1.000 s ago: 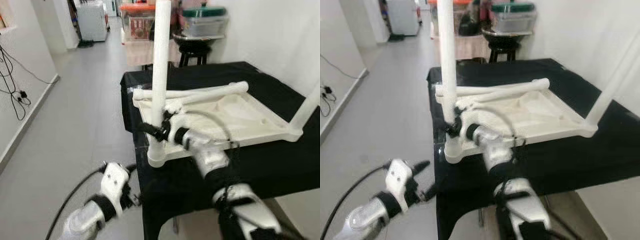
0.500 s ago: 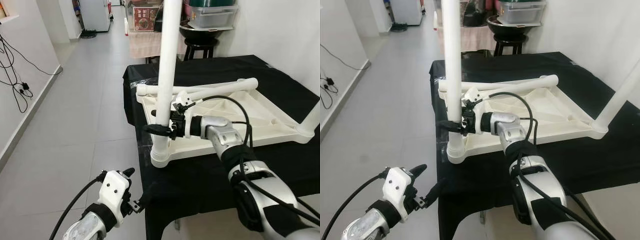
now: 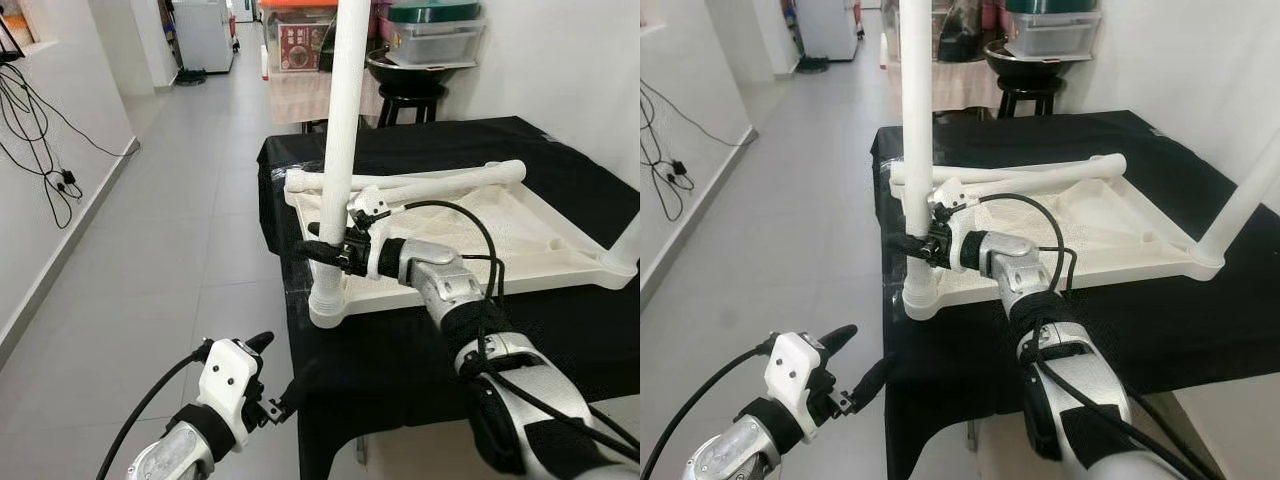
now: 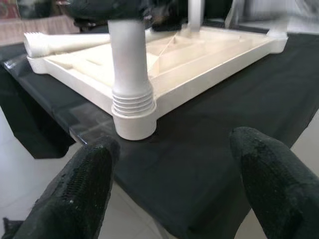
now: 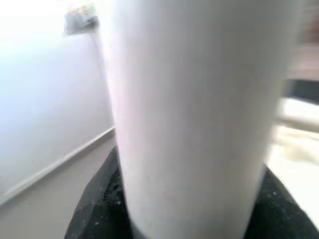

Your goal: Building children table

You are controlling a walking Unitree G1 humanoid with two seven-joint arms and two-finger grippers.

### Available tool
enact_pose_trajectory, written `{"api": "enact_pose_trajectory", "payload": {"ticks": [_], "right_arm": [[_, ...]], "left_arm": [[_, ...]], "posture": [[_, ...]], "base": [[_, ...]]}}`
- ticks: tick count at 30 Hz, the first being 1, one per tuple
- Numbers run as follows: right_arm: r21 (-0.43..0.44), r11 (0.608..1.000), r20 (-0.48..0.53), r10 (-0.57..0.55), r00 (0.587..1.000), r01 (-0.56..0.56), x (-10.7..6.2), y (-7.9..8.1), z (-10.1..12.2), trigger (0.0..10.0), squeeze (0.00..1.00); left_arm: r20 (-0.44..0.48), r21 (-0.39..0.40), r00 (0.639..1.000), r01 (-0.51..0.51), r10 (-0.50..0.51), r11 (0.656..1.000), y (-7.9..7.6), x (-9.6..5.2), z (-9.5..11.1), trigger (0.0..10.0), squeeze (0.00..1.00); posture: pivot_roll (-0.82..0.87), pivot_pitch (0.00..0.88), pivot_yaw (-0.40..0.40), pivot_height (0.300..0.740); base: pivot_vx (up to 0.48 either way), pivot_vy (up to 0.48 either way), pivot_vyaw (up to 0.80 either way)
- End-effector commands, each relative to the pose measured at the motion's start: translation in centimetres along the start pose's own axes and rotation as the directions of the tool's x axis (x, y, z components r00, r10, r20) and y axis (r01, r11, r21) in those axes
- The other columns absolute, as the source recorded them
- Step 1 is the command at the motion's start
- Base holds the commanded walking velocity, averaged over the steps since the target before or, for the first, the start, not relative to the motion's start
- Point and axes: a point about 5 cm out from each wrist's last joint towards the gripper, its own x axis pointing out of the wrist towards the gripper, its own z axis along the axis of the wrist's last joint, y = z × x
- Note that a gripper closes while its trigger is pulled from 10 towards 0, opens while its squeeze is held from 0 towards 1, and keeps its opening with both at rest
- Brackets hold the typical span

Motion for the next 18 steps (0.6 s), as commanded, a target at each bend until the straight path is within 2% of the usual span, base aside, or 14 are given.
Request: {"api": "enact_pose_trajectory", "payload": {"ticks": [1,2,3,6,13,14,18], "right_arm": [[0.022,0.965,-0.143,-0.254,0.957,0.259,-1.7,-0.8,-3.0,0.0,0.0],[0.022,0.965,-0.143,-0.254,0.957,0.259,-1.7,-0.8,-3.0,0.0,0.0],[0.012,0.964,-0.118,-0.261,0.958,0.264,-1.7,0.2,-3.3,0.0,0.0],[-0.053,0.982,-0.08,-0.187,0.979,0.183,-0.3,1.7,-3.2,0.0,0.0],[-0.06,0.974,-0.075,-0.224,0.972,0.22,0.5,1.7,-2.4,0.0,0.0],[-0.058,0.974,-0.072,-0.223,0.972,0.219,0.5,1.9,-2.1,10.0,0.0],[-0.058,0.973,-0.069,-0.226,0.972,0.223,0.3,2.3,-1.6,10.0,0.0]], "left_arm": [[-0.009,-0.016,1.0,-0.005,0.005,1.0,0.3,0.0,-0.2,10.0,0.0],[-0.009,-0.016,1.0,-0.005,0.005,1.0,0.3,0.0,-0.2,10.0,0.0],[-0.009,-0.018,1.0,-0.005,0.005,1.0,0.4,0.1,-0.2,10.0,0.0],[-0.011,-0.025,1.0,-0.004,0.003,1.0,0.8,0.3,-0.4,10.0,0.0],[-0.012,-0.029,1.0,-0.02,0.019,0.999,1.0,0.4,-0.4,10.0,0.0],[-0.012,-0.029,1.0,-0.025,0.025,0.999,1.1,0.4,-0.4,10.0,0.0],[-0.012,-0.028,0.999,-0.03,0.03,0.999,1.2,0.4,-0.4,10.0,0.0]], "posture": [[0.03,0.001,0.016,0.74],[0.03,0.001,0.016,0.74],[0.02,0.0,0.028,0.74],[0.02,0.0,0.029,0.74],[0.03,0.0,0.028,0.74],[0.03,0.0,0.027,0.74],[0.03,0.0,0.027,0.74]], "base": [[0.0,0.0,0.0],[0.0,0.0,0.0],[0.0,0.0,0.0],[0.0,0.0,0.0],[0.0,0.0,0.0],[0.0,0.0,0.0],[0.0,0.0,0.0]]}}
